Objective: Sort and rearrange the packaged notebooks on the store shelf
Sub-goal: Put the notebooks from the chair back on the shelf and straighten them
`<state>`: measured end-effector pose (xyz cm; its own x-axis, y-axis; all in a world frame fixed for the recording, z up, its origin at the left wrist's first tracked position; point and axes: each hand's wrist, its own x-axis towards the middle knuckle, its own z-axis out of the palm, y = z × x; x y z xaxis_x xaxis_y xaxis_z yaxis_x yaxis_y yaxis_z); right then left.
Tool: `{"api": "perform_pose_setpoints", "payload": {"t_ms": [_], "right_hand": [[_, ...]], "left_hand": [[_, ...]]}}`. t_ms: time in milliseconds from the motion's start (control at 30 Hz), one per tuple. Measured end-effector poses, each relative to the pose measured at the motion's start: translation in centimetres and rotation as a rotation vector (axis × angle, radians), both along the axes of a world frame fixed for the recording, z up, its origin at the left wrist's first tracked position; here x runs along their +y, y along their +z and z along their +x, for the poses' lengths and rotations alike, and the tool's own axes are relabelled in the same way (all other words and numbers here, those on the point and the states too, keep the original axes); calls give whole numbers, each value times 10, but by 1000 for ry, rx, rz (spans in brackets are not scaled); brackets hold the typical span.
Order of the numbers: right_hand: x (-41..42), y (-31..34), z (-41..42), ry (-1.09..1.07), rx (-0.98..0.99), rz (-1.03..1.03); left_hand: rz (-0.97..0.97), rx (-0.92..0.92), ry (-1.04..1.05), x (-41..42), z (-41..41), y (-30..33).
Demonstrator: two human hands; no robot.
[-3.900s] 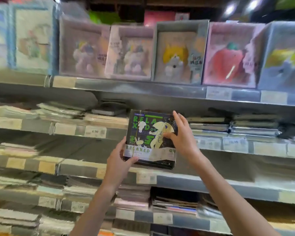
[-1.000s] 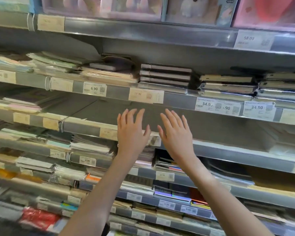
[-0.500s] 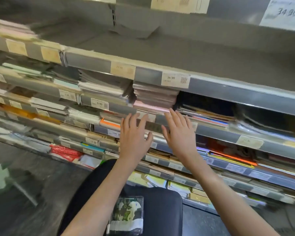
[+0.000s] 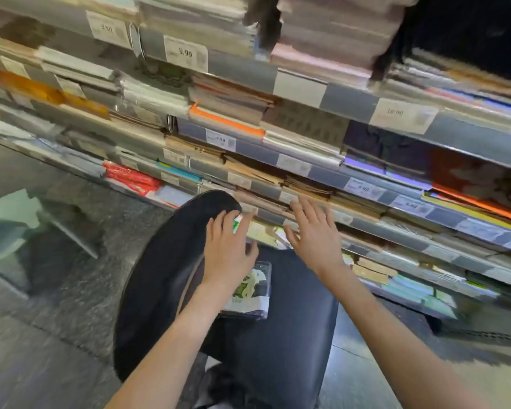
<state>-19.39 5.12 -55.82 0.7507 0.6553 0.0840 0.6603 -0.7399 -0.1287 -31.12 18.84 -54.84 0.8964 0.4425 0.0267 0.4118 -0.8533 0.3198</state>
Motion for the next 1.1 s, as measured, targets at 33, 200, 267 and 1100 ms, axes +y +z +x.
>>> {"api": "perform_pose_setpoints", "payload": {"t_ms": [33,200,267,1100], "right_hand": [[-1,-13,-5,6,30,-1],[-4,-72,-29,44,185,-55],[-5,-94,-38,67,262,-88],[17,-263,-61,-123,829,-32]], "left_hand": [[4,31,4,0,-8,-12],[-30,154,31,-3,-45,-67],[-50,173,46,-6,-57,-88],[-441,467,389,-9,-109,-246]]}}
